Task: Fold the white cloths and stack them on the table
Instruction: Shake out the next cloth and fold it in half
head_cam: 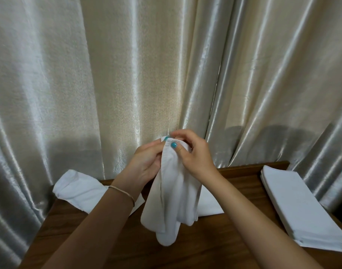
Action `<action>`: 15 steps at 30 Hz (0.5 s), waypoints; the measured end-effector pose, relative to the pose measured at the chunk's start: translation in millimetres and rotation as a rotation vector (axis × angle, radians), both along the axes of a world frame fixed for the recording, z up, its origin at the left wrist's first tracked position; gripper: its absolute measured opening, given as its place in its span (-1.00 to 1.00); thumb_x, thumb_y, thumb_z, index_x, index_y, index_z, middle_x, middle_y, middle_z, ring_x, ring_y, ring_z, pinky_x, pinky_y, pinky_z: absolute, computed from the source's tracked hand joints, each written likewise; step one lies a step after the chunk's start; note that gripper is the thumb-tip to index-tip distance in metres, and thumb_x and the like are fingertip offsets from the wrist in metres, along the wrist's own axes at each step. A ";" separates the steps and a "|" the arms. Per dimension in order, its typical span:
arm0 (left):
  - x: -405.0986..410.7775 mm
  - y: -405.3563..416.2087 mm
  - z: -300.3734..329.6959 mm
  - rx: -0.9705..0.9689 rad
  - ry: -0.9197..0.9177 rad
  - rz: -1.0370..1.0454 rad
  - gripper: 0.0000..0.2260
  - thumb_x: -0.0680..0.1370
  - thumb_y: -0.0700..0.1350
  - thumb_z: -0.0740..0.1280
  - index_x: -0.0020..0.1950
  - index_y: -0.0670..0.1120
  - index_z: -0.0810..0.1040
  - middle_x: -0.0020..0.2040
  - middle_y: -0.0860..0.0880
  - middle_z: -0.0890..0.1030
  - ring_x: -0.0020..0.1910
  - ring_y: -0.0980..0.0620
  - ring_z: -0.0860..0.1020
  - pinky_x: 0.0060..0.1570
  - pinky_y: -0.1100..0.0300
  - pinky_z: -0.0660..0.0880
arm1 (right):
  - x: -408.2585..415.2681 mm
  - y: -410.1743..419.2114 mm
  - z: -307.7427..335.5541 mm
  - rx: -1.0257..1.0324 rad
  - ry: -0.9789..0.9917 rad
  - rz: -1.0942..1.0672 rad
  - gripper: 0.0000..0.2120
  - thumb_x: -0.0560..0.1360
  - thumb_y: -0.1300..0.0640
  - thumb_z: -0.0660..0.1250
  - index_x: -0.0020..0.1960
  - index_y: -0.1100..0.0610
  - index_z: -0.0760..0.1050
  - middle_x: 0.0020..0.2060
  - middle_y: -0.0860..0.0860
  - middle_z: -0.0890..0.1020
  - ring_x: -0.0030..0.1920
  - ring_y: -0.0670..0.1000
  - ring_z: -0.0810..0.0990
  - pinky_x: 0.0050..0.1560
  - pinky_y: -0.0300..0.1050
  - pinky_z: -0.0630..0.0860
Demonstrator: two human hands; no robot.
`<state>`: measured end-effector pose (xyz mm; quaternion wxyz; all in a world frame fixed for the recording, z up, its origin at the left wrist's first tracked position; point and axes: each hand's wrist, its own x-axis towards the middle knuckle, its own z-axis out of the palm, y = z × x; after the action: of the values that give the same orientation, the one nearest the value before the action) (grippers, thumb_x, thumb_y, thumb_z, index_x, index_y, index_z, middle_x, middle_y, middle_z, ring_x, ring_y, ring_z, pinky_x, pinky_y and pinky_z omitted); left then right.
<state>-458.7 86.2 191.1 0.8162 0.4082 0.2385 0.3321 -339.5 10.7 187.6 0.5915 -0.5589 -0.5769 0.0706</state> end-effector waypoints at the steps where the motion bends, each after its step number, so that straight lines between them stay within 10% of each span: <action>1: 0.5 0.9 -0.2 -0.003 -0.003 0.018 -0.74 0.41 -0.36 0.41 0.09 -0.27 0.61 -0.01 -0.27 0.66 -0.07 -0.14 0.66 0.01 0.04 0.62 | 0.7 0.9 0.9 -0.015 0.054 0.016 -0.76 0.45 0.33 0.42 -0.07 0.00 0.60 -0.17 -0.24 0.64 -0.12 -0.25 0.61 -0.01 -0.30 0.51; 8: -0.9 -2.0 0.8 0.071 -0.035 0.064 -0.81 0.42 -0.41 0.36 -0.12 -0.18 0.69 -0.14 -0.17 0.71 -0.18 -0.04 0.69 -0.22 0.18 0.63 | 5.0 1.6 5.8 -0.043 0.215 0.034 -0.88 0.43 0.31 0.45 -0.12 0.12 0.68 -0.24 -0.14 0.67 -0.19 -0.23 0.63 -0.06 -0.31 0.54; 15: -1.6 -6.4 0.4 0.225 0.062 0.081 -0.79 0.51 -0.34 0.33 0.13 -0.23 0.60 0.00 -0.18 0.70 -0.01 -0.05 0.68 -0.06 0.20 0.62 | 10.0 -1.2 10.0 -0.117 0.199 0.015 -0.79 0.40 0.30 0.49 -0.25 0.02 0.60 -0.33 0.08 0.67 -0.32 -0.15 0.60 -0.23 -0.32 0.53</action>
<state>-460.3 79.8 191.4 0.7435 0.4972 0.2412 0.3765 -329.5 9.5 197.6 0.6115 -0.5785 -0.5143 0.1638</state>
